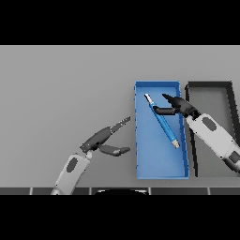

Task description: Pick up the blue pipe and place it into the blue bin.

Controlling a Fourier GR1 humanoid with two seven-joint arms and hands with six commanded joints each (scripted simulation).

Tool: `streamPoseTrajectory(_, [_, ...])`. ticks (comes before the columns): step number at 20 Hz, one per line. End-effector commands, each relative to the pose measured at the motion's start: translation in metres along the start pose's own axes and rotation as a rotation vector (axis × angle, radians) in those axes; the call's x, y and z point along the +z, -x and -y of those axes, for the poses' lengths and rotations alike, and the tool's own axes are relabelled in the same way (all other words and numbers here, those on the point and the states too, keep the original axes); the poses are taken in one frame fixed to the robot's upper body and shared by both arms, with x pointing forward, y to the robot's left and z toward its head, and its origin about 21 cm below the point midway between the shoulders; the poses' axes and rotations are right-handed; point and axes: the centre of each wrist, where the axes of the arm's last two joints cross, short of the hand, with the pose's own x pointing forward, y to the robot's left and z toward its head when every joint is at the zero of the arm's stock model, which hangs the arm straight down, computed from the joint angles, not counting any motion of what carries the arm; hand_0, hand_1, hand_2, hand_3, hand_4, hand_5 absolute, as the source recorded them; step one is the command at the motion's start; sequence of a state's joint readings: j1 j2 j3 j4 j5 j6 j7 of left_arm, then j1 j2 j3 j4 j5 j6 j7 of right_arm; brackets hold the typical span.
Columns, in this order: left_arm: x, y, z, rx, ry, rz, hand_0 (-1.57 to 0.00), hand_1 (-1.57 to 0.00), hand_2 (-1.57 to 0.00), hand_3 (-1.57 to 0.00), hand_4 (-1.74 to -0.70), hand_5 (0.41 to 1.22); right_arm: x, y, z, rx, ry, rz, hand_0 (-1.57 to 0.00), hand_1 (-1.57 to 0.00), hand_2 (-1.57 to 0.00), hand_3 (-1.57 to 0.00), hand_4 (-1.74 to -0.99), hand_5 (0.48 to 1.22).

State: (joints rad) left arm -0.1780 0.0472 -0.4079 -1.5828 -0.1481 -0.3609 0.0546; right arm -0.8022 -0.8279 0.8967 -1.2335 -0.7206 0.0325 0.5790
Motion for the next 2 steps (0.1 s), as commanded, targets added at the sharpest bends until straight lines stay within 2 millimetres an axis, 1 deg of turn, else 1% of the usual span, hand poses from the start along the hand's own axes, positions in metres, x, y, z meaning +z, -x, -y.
streamPoseTrajectory(1, [0.0007,0.0002,-0.0024,-0.001,-0.002,-0.011,0.00,0.00,0.00,0.00,-0.93,0.496,0.0005,-0.0023,-0.0011,-0.004,-0.007,0.003,-0.02,-0.02,-0.02,0.00,-1.084,0.711])
streamPoseTrajectory(2, [0.0008,-0.0026,-0.0046,-0.003,-0.005,0.003,0.00,0.00,0.00,0.00,-0.93,0.495,0.0027,-0.0012,0.0005,-0.008,-0.006,0.006,-0.02,-0.02,-0.02,0.00,-1.084,0.714])
